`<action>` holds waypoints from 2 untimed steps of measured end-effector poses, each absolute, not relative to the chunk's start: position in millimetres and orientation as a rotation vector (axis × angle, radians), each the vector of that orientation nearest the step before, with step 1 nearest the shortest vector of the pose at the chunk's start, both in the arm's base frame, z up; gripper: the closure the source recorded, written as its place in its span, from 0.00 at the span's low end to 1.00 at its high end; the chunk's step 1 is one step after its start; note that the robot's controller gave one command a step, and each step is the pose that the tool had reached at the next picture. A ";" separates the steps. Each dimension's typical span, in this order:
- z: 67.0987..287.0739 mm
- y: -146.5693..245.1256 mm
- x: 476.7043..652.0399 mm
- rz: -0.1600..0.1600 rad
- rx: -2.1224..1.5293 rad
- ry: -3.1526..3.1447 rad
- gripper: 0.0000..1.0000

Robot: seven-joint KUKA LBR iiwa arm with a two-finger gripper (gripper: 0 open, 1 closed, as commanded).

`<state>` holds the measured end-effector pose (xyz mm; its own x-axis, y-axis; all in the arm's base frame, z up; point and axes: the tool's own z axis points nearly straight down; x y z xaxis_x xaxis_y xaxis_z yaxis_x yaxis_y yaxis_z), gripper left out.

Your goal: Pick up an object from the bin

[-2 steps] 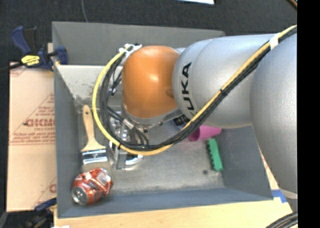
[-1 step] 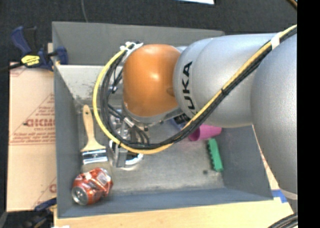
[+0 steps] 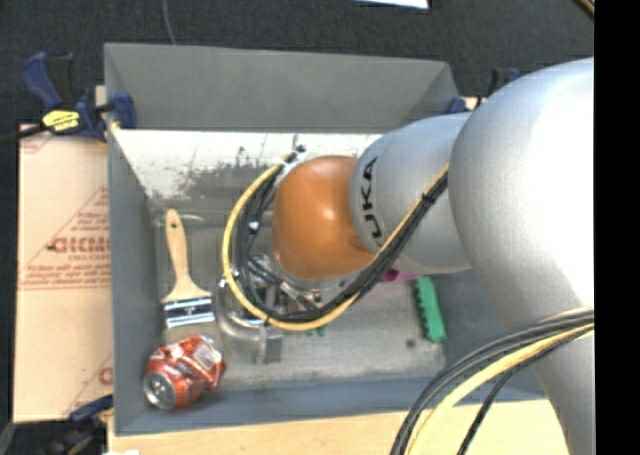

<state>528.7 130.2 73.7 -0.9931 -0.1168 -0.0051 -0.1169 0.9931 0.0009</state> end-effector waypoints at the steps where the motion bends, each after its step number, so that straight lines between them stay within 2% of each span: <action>1: 70.5 128.9 519.5 0.008 -0.282 3.114 0.00; 2: 67.8 125.9 525.4 0.008 -0.212 3.122 0.00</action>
Offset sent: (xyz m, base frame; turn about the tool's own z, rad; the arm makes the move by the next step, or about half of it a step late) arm -0.0033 -0.0052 -0.0081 -0.0019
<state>525.4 125.9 67.8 -0.9907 -0.1351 -0.0124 -0.1352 0.9908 0.0042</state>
